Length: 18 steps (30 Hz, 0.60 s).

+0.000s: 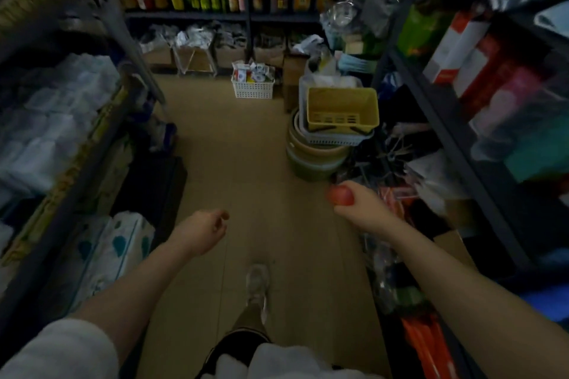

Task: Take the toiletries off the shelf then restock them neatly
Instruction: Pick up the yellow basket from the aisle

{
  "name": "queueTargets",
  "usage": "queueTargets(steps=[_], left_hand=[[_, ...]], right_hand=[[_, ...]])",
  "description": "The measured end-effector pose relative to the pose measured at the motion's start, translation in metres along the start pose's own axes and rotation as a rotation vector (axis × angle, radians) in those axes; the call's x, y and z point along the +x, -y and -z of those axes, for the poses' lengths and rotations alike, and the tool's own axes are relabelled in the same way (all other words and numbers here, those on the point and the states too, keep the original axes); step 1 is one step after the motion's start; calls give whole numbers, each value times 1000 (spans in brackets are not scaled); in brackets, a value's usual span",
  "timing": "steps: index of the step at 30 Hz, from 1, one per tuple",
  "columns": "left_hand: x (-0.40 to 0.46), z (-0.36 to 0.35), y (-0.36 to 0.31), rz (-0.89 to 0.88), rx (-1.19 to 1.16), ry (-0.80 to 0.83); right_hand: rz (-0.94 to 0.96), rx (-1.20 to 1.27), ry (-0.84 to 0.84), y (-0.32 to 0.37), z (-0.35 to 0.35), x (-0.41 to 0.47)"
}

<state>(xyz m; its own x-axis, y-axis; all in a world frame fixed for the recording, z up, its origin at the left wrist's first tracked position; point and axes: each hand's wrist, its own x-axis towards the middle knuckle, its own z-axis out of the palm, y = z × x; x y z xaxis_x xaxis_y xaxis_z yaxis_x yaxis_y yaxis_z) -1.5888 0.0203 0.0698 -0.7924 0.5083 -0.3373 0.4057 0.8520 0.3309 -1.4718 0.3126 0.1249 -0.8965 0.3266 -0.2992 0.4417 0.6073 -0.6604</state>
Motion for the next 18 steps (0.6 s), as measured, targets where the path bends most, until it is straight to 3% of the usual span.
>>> queueTargets(steps=[8,18], left_hand=[[205,88,-9,-152,-8,74],[435,168,-105,-414,-88,5]], right_hand=[[-151,111,-56,34,45,185],[-313,282,-160,-32,118,368]])
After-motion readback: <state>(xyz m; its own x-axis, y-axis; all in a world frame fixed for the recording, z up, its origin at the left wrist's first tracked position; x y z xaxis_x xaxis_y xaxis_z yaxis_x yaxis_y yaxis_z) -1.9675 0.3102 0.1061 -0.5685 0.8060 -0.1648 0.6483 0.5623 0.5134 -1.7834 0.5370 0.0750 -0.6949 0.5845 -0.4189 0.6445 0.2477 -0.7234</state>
